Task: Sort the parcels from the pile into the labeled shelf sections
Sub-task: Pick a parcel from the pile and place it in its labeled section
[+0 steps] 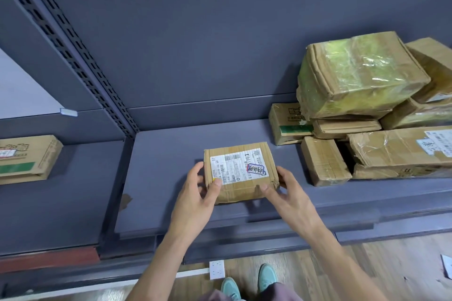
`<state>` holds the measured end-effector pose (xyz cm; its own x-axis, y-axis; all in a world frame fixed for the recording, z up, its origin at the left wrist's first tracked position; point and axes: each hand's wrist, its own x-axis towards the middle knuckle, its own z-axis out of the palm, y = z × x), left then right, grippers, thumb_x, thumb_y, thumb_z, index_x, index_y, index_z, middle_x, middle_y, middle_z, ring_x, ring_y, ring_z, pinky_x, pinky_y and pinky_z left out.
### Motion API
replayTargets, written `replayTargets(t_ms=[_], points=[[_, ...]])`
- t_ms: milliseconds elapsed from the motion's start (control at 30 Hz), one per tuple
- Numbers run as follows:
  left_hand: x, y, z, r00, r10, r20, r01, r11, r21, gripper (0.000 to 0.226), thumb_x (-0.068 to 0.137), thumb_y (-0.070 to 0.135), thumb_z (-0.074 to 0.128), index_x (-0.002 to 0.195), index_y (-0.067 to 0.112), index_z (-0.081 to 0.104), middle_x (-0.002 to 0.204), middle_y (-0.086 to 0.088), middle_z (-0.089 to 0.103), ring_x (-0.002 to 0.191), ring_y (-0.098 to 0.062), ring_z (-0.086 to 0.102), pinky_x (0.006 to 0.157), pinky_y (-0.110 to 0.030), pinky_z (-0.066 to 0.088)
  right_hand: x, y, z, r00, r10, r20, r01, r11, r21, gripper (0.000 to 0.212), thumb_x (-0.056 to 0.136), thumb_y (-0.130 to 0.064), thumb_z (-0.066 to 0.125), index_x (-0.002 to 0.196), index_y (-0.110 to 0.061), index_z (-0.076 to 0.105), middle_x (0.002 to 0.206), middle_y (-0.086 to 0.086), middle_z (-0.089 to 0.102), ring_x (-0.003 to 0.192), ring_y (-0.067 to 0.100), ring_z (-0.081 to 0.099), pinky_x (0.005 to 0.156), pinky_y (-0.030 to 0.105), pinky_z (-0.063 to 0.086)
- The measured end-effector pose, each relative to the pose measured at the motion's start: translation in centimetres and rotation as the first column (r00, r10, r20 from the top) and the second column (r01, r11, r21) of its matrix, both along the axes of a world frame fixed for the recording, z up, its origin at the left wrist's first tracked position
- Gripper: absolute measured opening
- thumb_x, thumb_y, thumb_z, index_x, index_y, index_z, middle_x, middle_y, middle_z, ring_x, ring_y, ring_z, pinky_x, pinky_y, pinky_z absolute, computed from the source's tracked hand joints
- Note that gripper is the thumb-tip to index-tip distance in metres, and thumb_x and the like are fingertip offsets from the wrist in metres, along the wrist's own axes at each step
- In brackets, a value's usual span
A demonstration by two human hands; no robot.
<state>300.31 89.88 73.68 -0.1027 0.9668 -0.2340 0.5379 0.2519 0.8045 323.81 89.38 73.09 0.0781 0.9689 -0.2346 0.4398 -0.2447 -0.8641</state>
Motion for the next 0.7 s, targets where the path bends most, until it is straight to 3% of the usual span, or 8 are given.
replayTargets(t_ms=[133, 233, 333, 400, 467, 600, 700], points=[[-0.5, 0.8, -0.2, 0.997, -0.039, -0.064, 0.037, 0.999, -0.034, 0.073, 0.097, 0.061, 0.053, 0.159, 0.038, 0.021, 0.109, 0.025, 0.060, 0.098, 0.003, 0.063, 0.081, -0.033, 0.054, 0.2, 0.2, 0.1, 0.999, 0.003, 0.045, -0.003, 1.000, 0.007, 0.031, 0.096, -0.041, 0.064, 0.115, -0.054, 0.042, 0.112, -0.038, 0.054, 0.103, -0.021, 0.052, 0.071, 0.000, 0.042], [-0.5, 0.9, -0.5, 0.992, -0.080, -0.093, 0.075, 0.996, -0.056, 0.075, 0.098, 0.060, 0.052, 0.160, 0.038, 0.016, 0.105, 0.019, 0.061, 0.096, 0.000, 0.063, 0.083, -0.037, 0.055, 0.2, 0.1, -0.3, 0.995, -0.028, 0.092, 0.027, 1.000, 0.010, 0.035, 0.098, -0.044, 0.059, 0.131, -0.041, 0.047, 0.110, -0.027, 0.051, 0.106, 0.002, 0.055, 0.074, 0.013, 0.042], [-0.7, 1.5, -0.3, 0.992, -0.091, -0.084, 0.086, 0.994, -0.069, 0.079, 0.097, 0.063, 0.051, 0.162, 0.036, 0.015, 0.133, 0.008, 0.056, 0.118, -0.010, 0.061, 0.099, -0.046, 0.053, -0.1, -0.2, -0.4, 0.985, -0.082, 0.154, 0.087, 0.996, -0.026, 0.056, 0.094, -0.054, 0.058, 0.143, -0.031, 0.043, 0.118, -0.009, 0.044, 0.096, 0.003, 0.055, 0.079, 0.027, 0.044], [-0.7, 3.1, 0.2, 0.989, -0.085, -0.121, 0.081, 0.996, -0.038, 0.080, 0.097, 0.064, 0.051, 0.162, 0.034, 0.016, 0.157, 0.003, 0.038, 0.139, -0.018, 0.047, 0.111, -0.049, 0.045, -0.3, -0.2, -0.2, 0.976, -0.084, 0.200, 0.095, 0.995, -0.045, 0.061, 0.094, -0.058, 0.056, 0.145, -0.028, 0.041, 0.121, -0.003, 0.043, 0.090, 0.001, 0.054, 0.076, 0.028, 0.044], [-0.3, 5.0, 0.9, 0.975, -0.131, -0.177, 0.134, 0.991, 0.004, 0.075, 0.098, 0.059, 0.052, 0.161, 0.033, 0.021, 0.162, 0.007, 0.032, 0.147, -0.017, 0.038, 0.112, -0.044, 0.039, -0.3, -0.1, -0.1, 0.969, -0.061, 0.239, 0.080, 0.995, -0.068, 0.064, 0.094, -0.060, 0.053, 0.146, -0.025, 0.040, 0.122, 0.000, 0.047, 0.088, 0.003, 0.055, 0.072, 0.030, 0.044], [0.8, 6.5, 1.2, 0.934, -0.221, -0.280, 0.230, 0.973, -0.004, 0.053, 0.099, 0.051, 0.056, 0.147, 0.031, 0.047, 0.143, 0.005, 0.050, 0.131, -0.019, 0.051, 0.097, -0.036, 0.044, -0.3, 0.4, 0.0, 0.965, -0.069, 0.253, 0.090, 0.993, -0.073, 0.070, 0.095, -0.058, 0.054, 0.150, -0.019, 0.037, 0.120, 0.004, 0.056, 0.091, 0.009, 0.058, 0.077, 0.033, 0.047], [0.6, 5.5, 0.7, 0.940, -0.167, -0.296, 0.166, 0.986, -0.031, 0.041, 0.095, 0.057, 0.058, 0.126, 0.030, 0.058, 0.122, 0.004, 0.054, 0.118, -0.022, 0.056, 0.096, -0.043, 0.050, -0.5, 1.5, 0.1, 0.971, -0.097, 0.218, 0.112, 0.992, -0.057, 0.072, 0.098, -0.051, 0.053, 0.156, -0.015, 0.029, 0.127, 0.007, 0.056, 0.108, 0.019, 0.058, 0.091, 0.036, 0.047]])
